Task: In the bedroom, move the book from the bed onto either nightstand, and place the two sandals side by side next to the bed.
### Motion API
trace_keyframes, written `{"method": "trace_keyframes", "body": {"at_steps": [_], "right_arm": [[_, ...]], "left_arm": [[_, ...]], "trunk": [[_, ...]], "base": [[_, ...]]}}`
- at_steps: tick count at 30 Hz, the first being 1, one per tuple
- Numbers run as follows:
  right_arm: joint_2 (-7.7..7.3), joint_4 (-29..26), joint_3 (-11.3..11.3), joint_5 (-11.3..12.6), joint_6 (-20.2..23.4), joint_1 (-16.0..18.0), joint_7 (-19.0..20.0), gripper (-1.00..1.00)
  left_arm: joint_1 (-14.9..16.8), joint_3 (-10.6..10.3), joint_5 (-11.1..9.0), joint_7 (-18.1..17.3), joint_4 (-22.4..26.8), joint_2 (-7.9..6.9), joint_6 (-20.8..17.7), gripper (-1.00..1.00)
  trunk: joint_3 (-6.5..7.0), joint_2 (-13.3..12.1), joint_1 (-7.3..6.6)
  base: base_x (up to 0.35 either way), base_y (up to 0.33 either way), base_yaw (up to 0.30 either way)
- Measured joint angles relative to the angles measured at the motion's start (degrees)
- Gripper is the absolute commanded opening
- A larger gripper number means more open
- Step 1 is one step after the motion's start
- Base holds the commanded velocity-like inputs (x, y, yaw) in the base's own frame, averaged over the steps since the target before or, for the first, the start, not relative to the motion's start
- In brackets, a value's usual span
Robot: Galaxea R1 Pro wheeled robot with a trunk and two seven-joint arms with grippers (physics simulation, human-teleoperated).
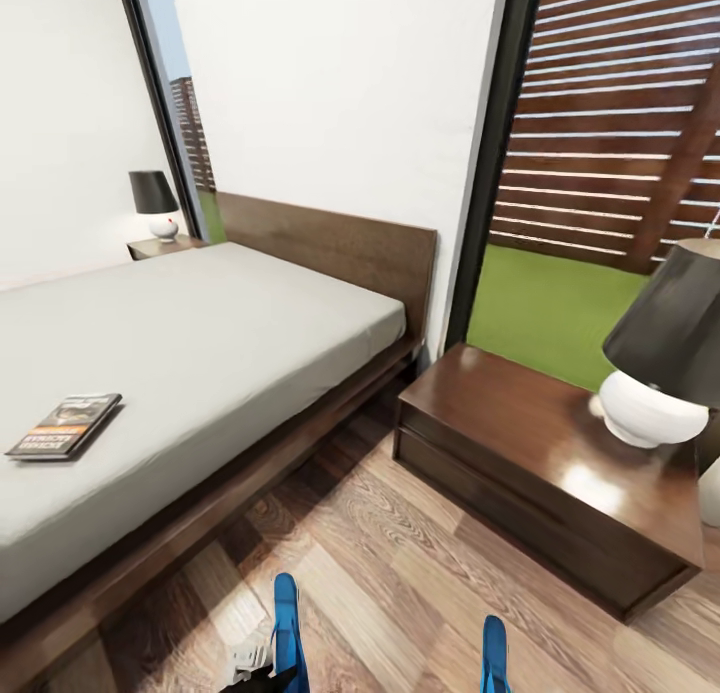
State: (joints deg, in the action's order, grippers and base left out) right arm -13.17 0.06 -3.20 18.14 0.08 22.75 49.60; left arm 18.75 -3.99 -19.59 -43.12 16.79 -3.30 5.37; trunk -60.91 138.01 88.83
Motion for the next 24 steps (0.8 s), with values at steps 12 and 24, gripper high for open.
{"method": "trace_keyframes", "body": {"at_steps": [12,24], "right_arm": [[0.00,0.00,-0.05,0.05,0.00,0.00,0.01,-1.00],[0.00,0.00,-0.08,0.09,0.00,0.00,-0.04,-1.00]], "left_arm": [[0.00,-0.03,0.00,0.00,0.00,0.00,0.00,-1.00],[0.00,-0.06,0.05,0.00,0.00,0.00,0.01,-1.00]], "trunk": [[-0.32,0.00,0.00],[-0.64,0.00,0.00]], "base": [[0.000,0.000,0.273],[0.000,0.000,0.273]]}}
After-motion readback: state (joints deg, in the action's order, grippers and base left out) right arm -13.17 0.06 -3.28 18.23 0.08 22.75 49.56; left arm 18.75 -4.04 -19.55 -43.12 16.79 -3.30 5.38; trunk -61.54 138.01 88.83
